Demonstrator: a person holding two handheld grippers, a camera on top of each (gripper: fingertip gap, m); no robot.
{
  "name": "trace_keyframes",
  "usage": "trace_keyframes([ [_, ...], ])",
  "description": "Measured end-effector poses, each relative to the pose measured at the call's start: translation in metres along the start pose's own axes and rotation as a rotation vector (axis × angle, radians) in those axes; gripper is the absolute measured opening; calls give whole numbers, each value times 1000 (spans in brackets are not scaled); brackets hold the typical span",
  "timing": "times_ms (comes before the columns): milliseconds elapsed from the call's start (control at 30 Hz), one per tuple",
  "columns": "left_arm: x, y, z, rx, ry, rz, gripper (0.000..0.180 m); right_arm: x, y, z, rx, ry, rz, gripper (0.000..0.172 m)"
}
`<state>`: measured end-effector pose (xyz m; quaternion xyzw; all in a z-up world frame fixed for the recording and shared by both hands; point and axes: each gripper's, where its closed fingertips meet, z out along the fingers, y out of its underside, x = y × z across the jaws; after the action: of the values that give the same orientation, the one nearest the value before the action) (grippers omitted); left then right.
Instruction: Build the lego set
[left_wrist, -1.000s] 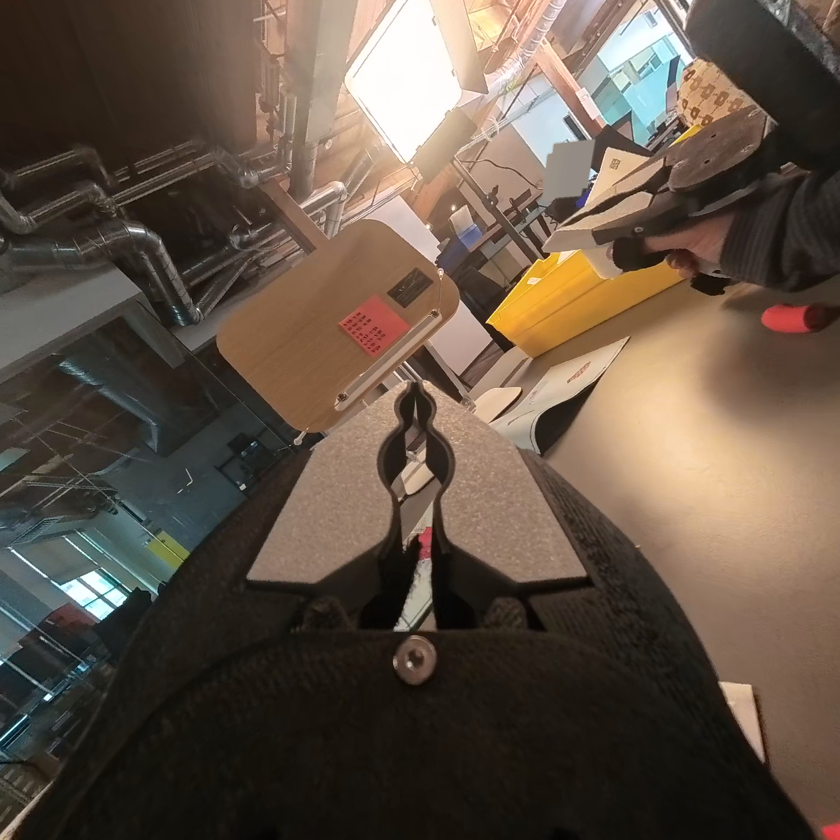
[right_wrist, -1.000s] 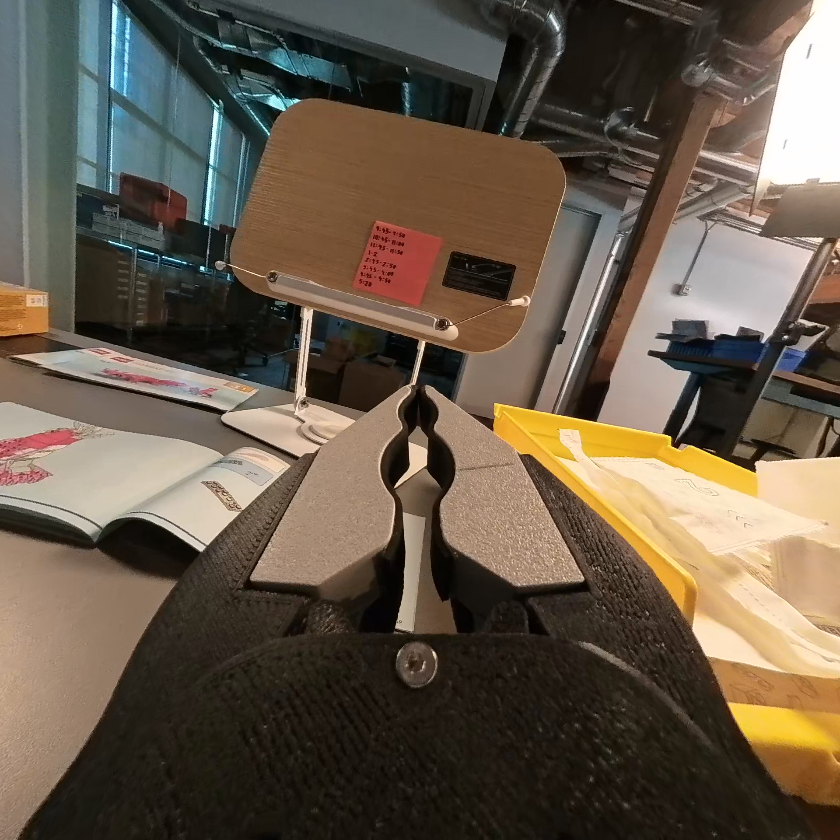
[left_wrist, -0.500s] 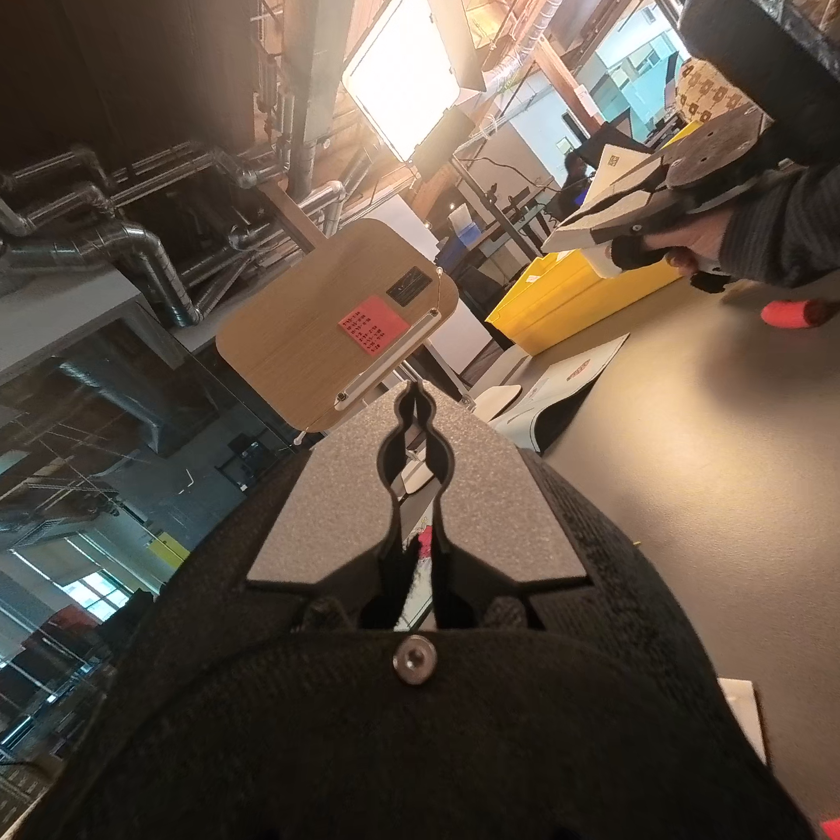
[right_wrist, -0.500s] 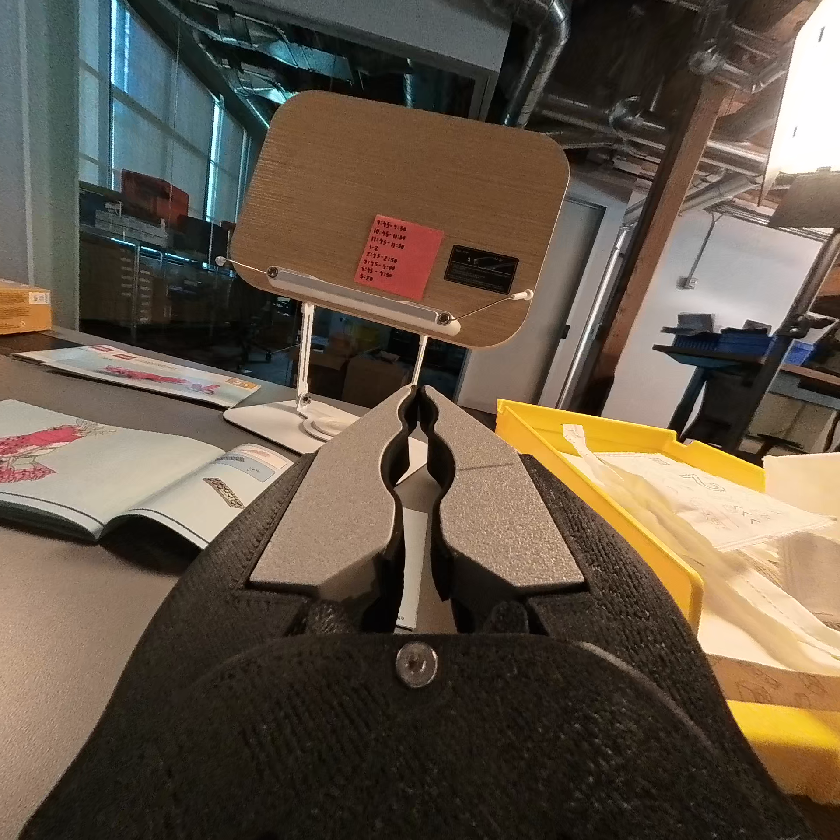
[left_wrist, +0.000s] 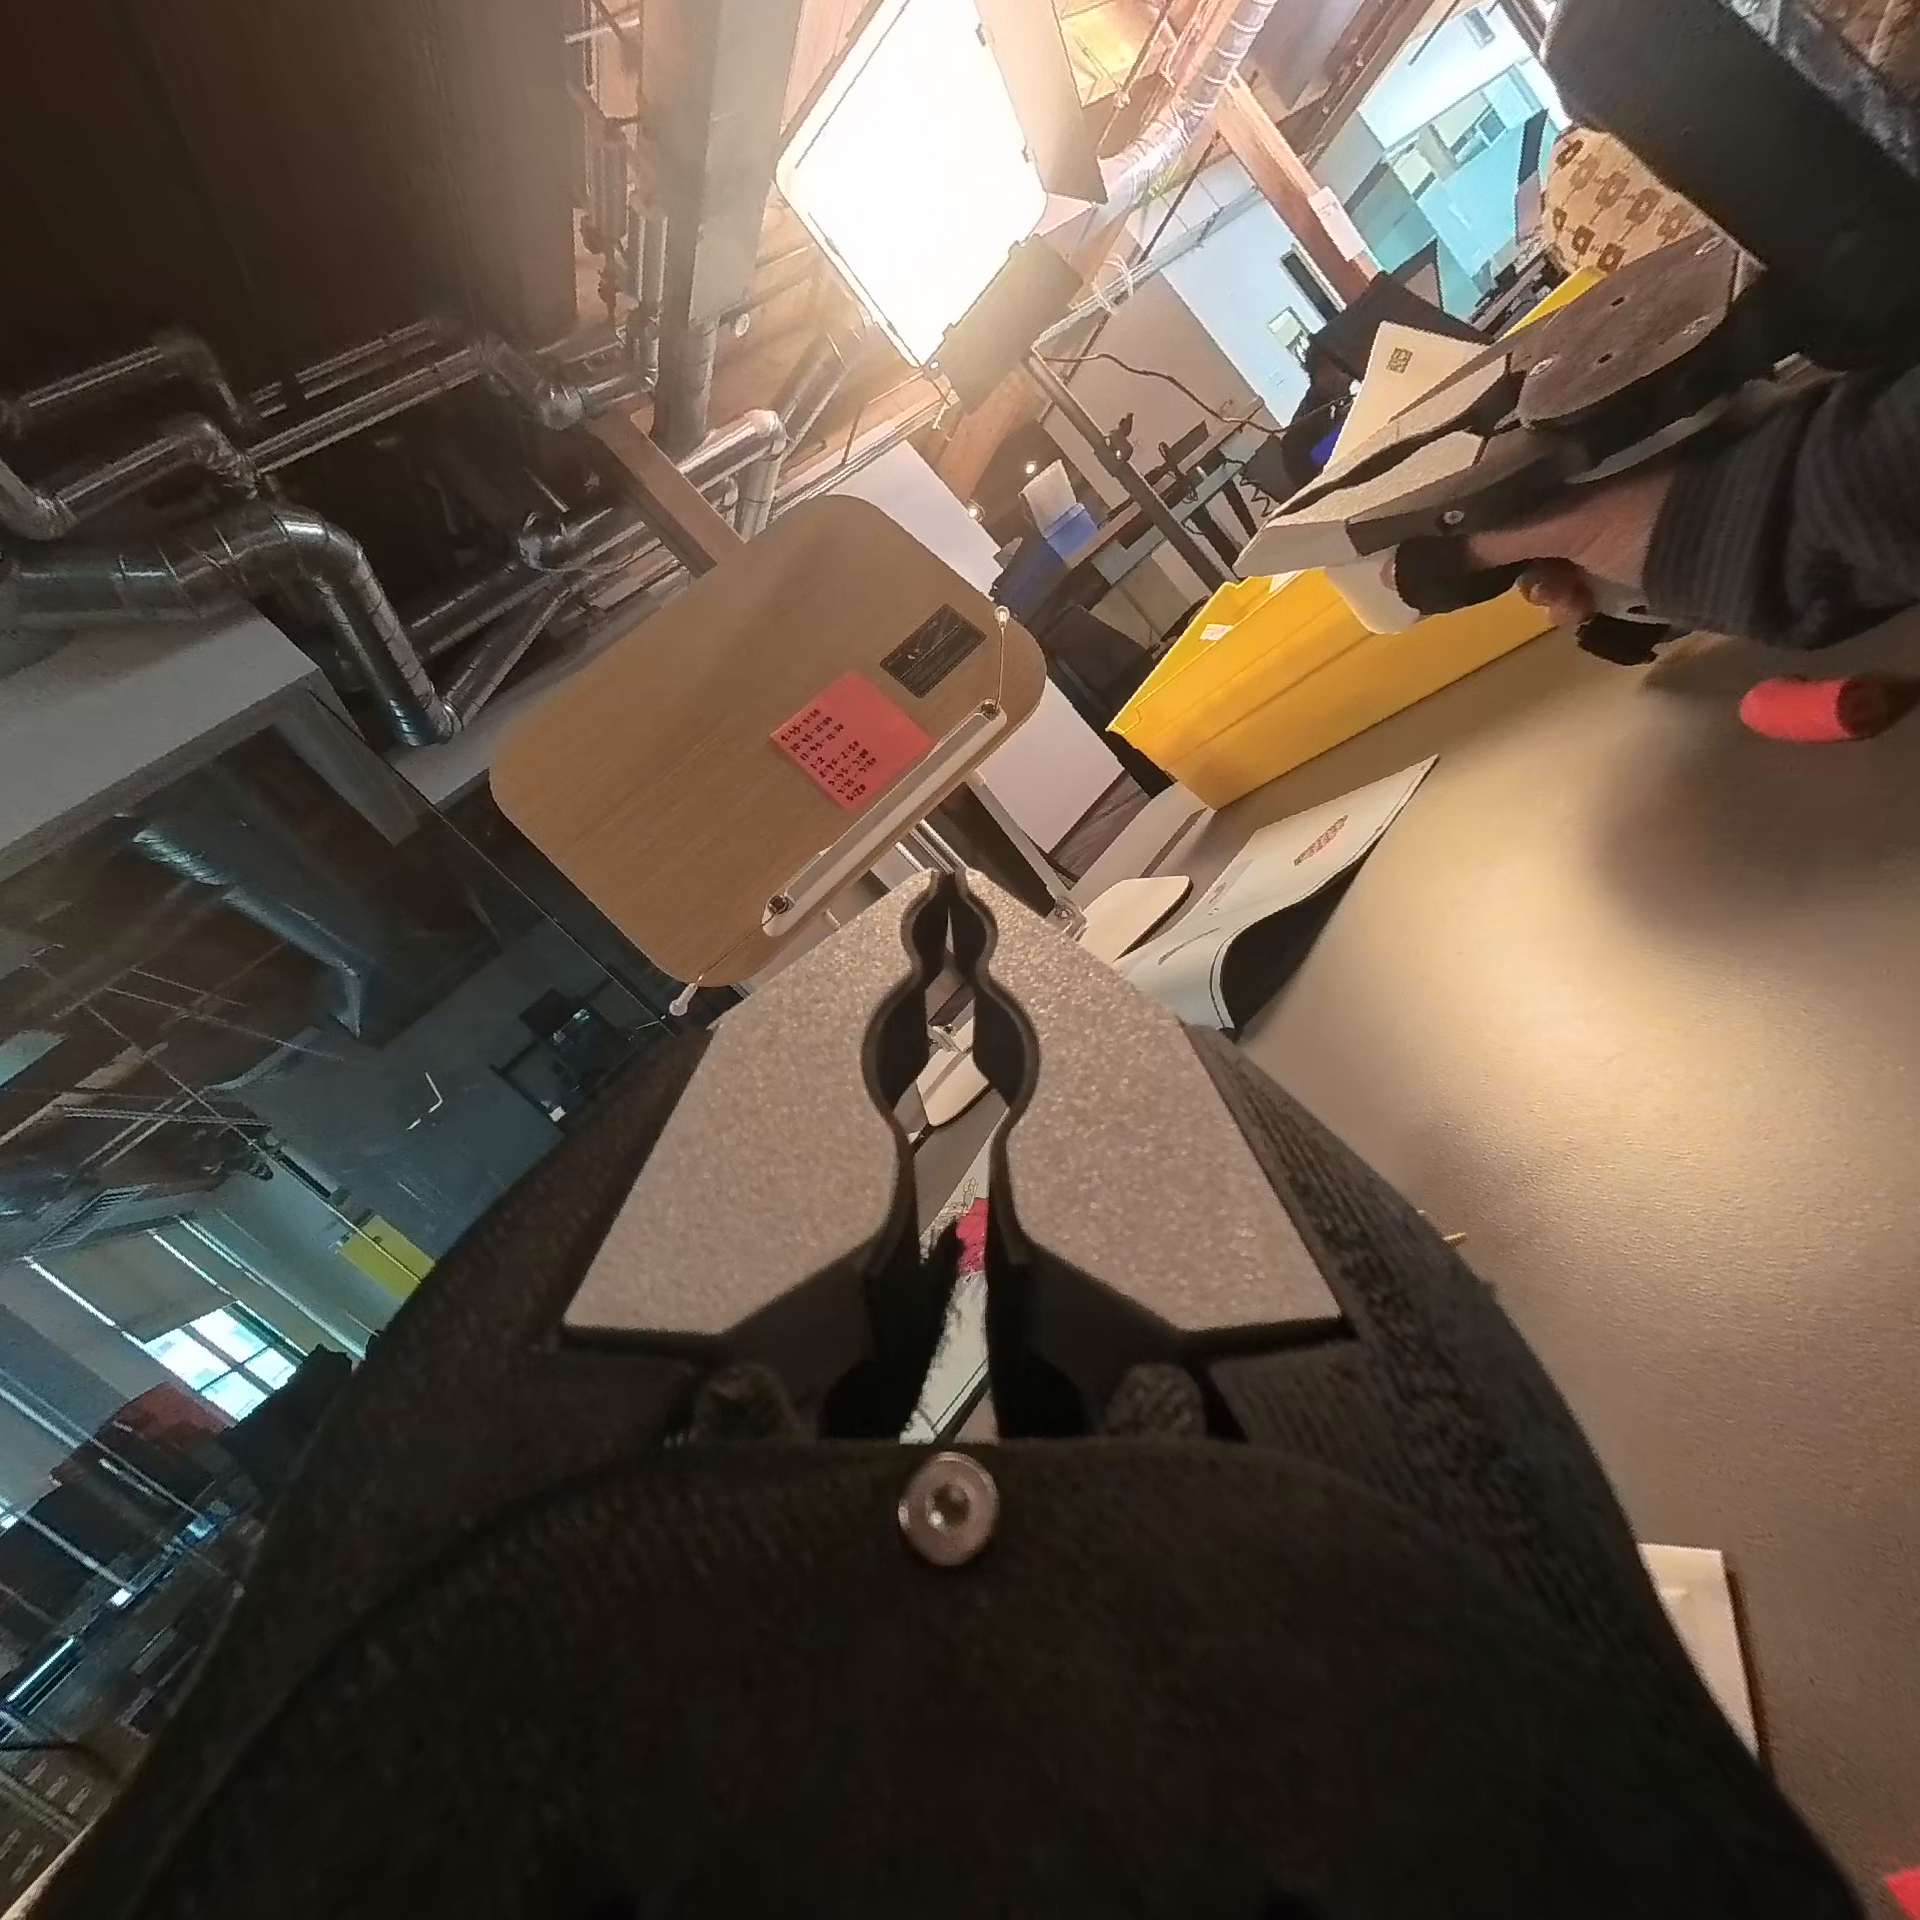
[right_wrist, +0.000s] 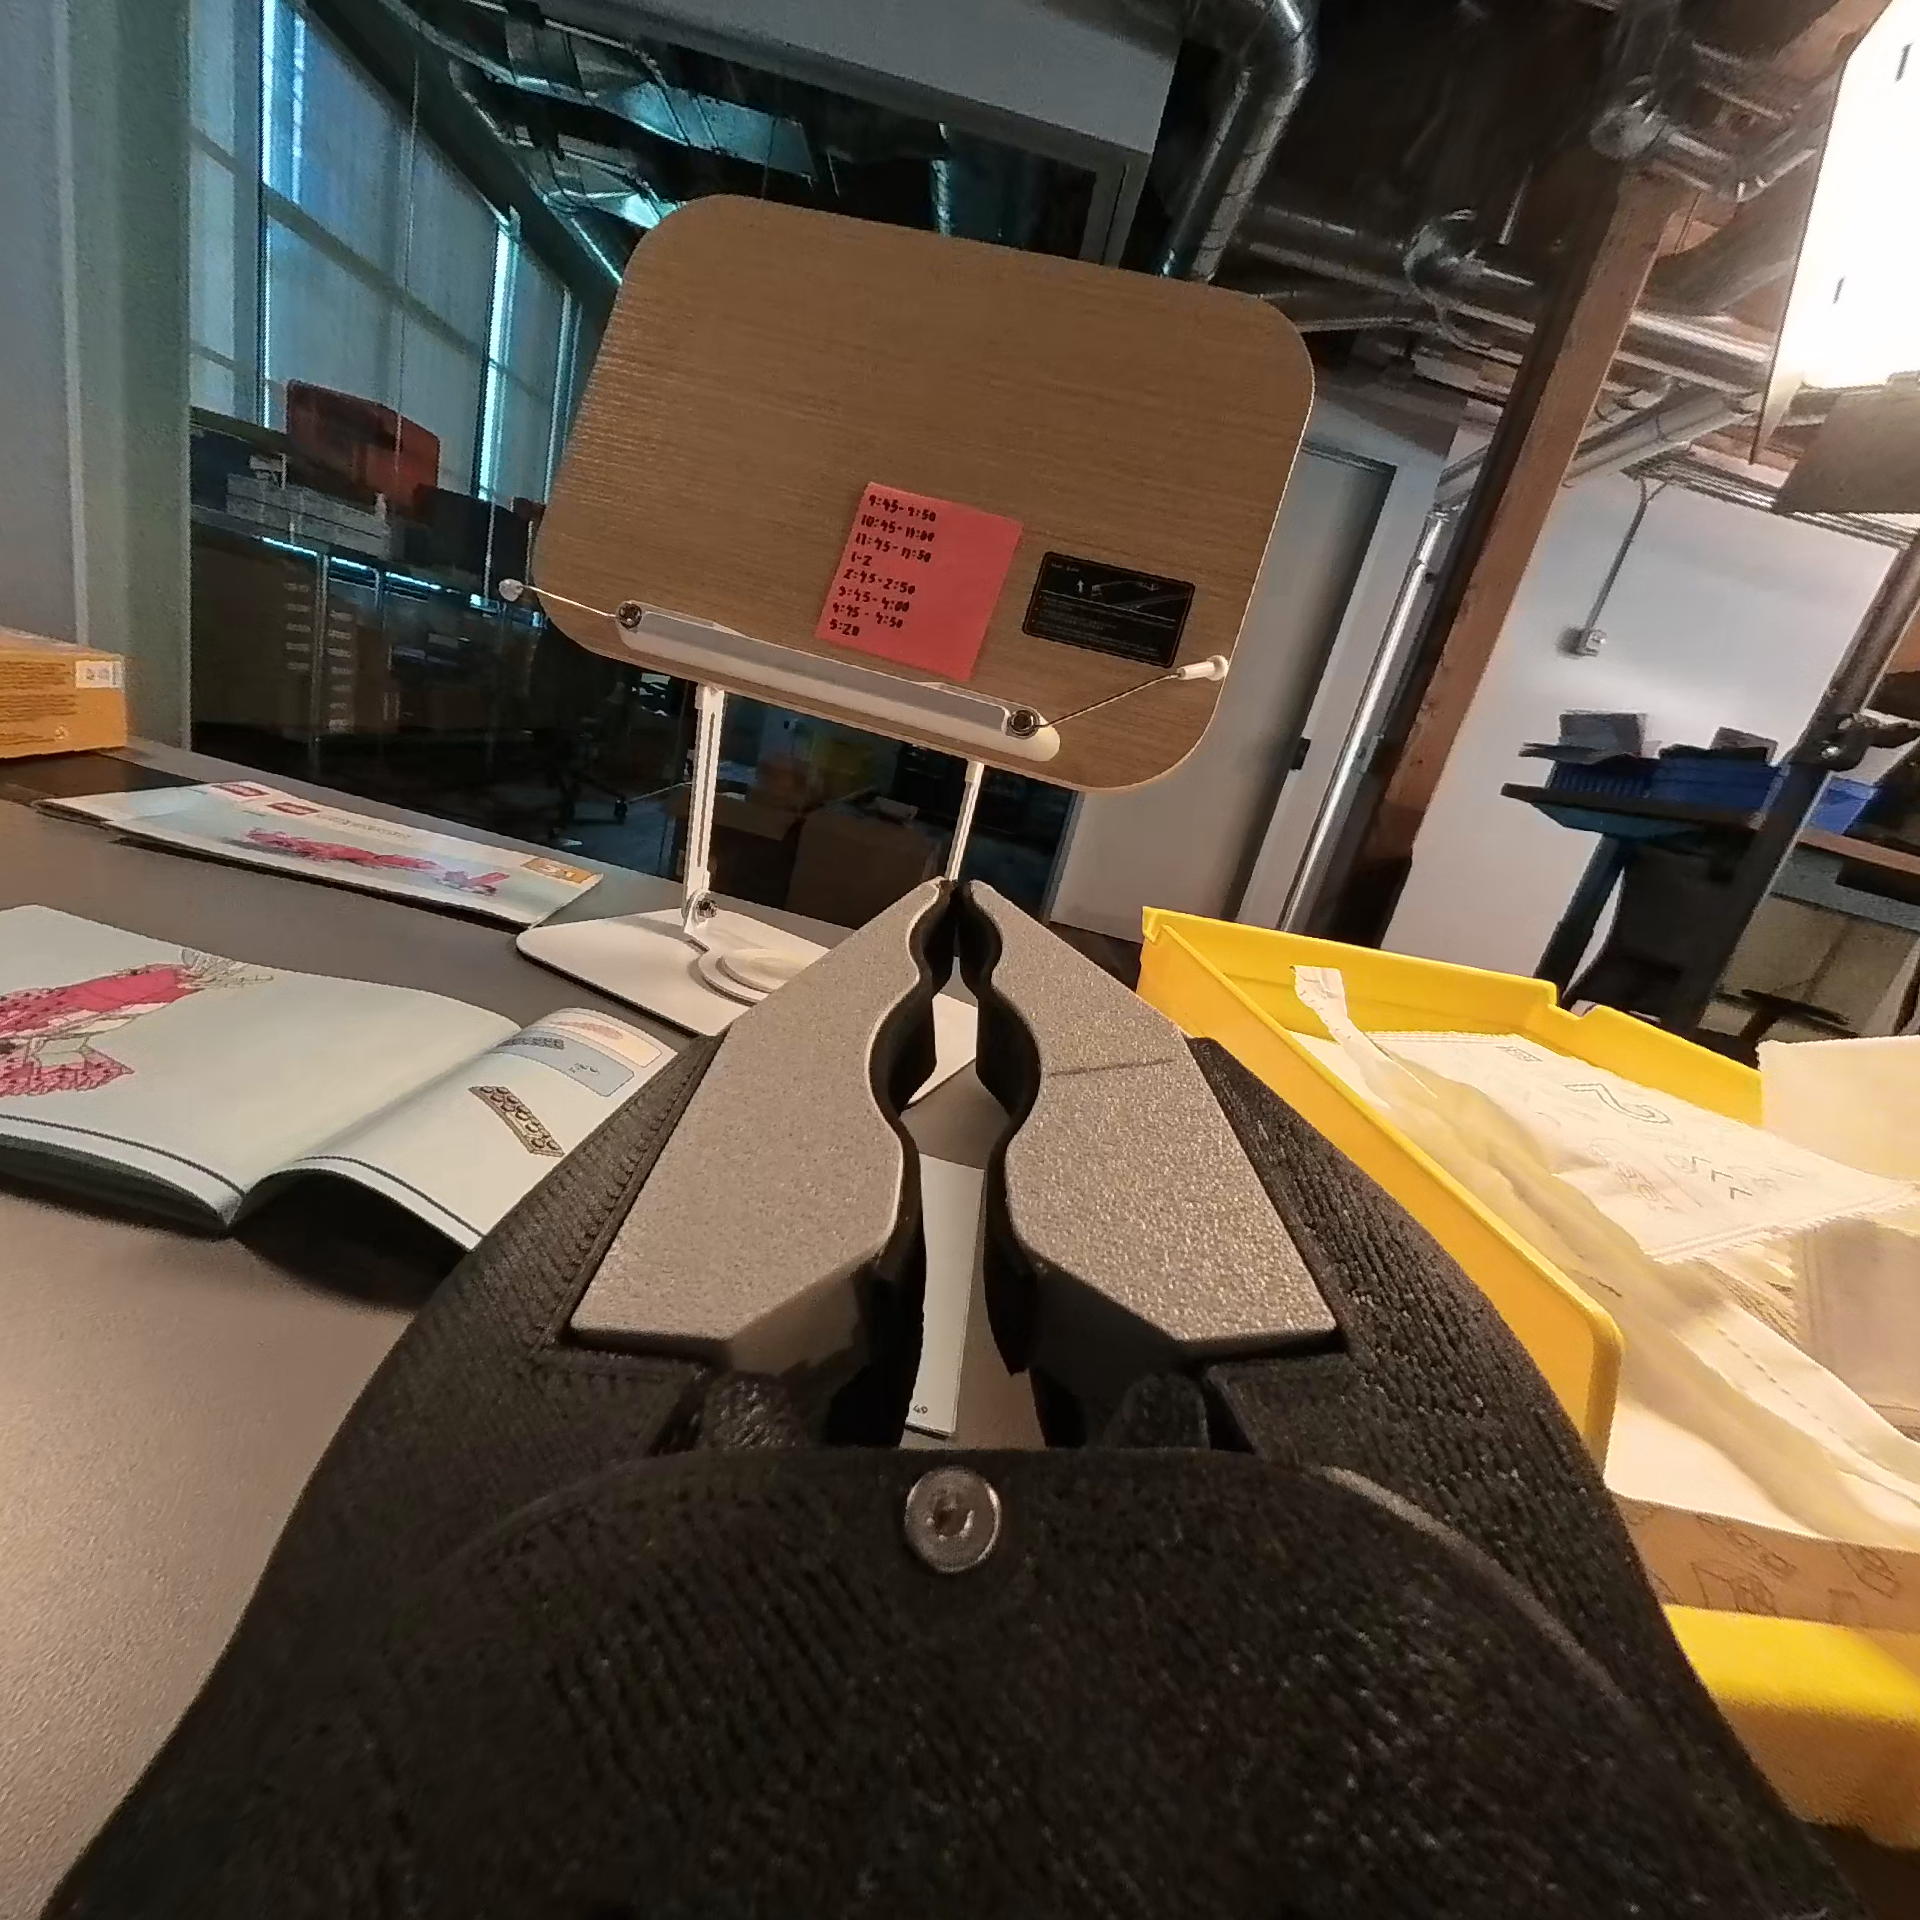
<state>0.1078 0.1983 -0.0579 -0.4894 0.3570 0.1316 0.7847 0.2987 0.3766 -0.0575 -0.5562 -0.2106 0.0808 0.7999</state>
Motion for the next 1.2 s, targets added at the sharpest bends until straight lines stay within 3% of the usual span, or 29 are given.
trace_keyframes([
  [900,0,0,-1,0,3,5,0,1,1,0,-1,2,0,0],
  [1200,26,-19,2,-18,103,180,0,33,1,0,16,113,-87,0],
])
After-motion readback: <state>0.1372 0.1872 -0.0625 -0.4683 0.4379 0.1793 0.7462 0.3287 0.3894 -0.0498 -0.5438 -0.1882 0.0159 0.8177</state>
